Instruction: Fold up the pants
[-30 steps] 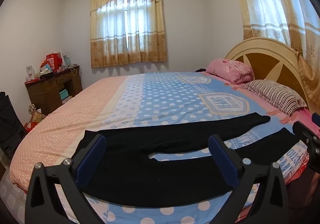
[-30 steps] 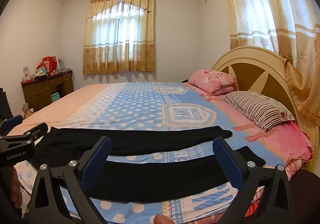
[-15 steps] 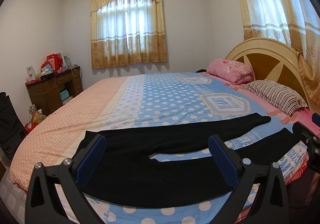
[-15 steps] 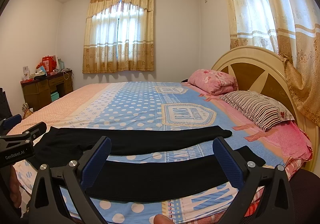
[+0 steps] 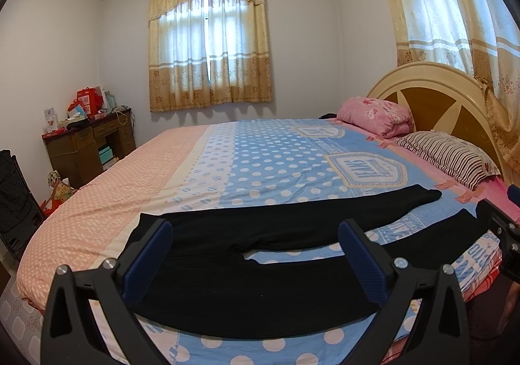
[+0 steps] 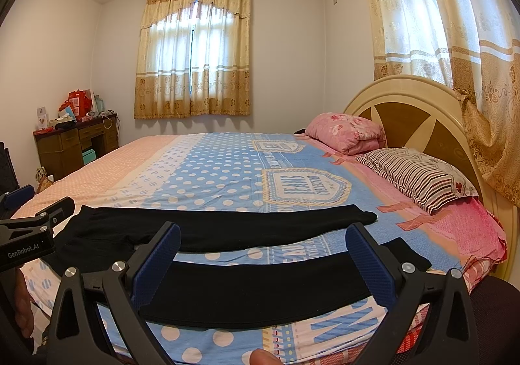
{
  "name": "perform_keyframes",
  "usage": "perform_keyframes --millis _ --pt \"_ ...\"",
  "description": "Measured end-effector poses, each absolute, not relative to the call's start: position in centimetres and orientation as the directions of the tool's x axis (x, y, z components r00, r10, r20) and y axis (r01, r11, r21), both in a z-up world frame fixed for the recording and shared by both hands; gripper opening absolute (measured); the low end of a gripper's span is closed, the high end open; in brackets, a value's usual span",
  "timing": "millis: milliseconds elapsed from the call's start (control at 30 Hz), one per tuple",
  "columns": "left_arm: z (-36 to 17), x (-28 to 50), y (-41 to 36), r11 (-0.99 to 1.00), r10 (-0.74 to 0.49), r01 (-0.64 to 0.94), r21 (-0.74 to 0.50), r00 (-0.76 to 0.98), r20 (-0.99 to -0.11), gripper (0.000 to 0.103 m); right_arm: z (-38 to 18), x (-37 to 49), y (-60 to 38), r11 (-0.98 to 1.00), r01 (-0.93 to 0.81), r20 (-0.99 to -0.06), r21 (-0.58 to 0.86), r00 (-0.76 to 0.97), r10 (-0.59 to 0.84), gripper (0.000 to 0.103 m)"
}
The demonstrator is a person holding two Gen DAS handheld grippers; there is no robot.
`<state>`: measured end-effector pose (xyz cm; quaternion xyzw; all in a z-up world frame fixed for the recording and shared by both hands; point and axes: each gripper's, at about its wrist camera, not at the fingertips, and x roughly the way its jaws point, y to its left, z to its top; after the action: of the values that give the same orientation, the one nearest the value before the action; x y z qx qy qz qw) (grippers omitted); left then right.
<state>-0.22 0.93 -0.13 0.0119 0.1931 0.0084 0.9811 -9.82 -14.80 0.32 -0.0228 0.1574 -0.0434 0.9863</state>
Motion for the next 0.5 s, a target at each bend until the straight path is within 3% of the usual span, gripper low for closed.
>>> perform_keyframes --millis 500 --pt "-0.14 -0.26 0.99 1.0 0.023 -0.013 0.027 0.926 -0.377 0.103 -0.34 -9.68 -15.02 0.995 0.077 -0.312 -0.061 0.946 -0.092 0.102"
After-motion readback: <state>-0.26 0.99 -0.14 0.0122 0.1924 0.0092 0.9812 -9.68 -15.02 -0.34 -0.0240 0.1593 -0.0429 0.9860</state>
